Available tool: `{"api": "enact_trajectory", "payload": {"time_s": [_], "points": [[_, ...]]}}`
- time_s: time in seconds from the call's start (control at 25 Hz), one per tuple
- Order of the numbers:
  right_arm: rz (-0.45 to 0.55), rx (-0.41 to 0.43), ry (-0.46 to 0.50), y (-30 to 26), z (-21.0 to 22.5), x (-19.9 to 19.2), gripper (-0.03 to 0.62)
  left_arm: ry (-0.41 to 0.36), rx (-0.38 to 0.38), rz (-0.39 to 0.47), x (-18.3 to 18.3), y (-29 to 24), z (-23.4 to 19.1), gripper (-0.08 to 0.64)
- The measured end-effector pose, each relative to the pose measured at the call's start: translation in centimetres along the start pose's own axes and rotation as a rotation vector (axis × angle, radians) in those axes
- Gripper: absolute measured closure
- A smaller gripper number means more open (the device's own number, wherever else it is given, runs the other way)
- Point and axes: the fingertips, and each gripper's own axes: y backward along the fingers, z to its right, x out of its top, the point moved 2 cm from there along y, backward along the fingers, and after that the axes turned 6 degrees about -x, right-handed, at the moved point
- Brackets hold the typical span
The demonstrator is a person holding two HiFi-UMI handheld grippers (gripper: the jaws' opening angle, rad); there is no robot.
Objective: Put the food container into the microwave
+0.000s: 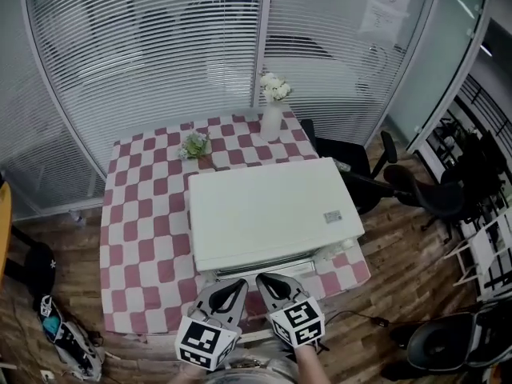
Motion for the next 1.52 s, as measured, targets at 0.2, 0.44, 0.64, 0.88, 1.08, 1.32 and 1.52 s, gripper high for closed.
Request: {"api": "enact_trajectory", "payload": {"time_s": [0.2, 0.44, 0.64, 0.88, 1.08, 1.32, 1.52], "points": [[0.113, -0.032, -0.018, 2.3, -0.5, 3.0, 0.598, -0.050, -0.030, 0.025, 1.1, 0.3, 0.9, 0.548], [0.221, -0.058, 0.008, 4.5, -1.8, 6.5, 0.598, -0.076, -0.062, 0.064, 2.8, 1.3, 1.6, 0.548], [0.298, -0.065, 0.036, 6.1, -3.2, 8.9, 0.598, -0.093, -0.064, 0.122, 4.2, 2.7, 1.9, 0.548], [0.341, -0.060, 0.066, 7.4, -4.4, 10.5, 0.600, -0.098, -0.075, 0.173, 5.7, 3.8, 2.6, 0.548], [0.336, -0.062, 0.074, 7.8, -5.1, 10.6, 0.600, -0.100, -0.068, 0.182, 5.5, 4.5, 2.7, 0.549], [0.339, -0.066, 0.080, 8.3, -5.3, 10.6, 0.600, -0.103, -0.054, 0.178, 5.3, 4.9, 2.6, 0.548], [0.344, -0.069, 0.083, 8.6, -5.3, 10.7, 0.600, -0.101, -0.062, 0.155, 5.2, 5.0, 3.0, 0.548]]}}
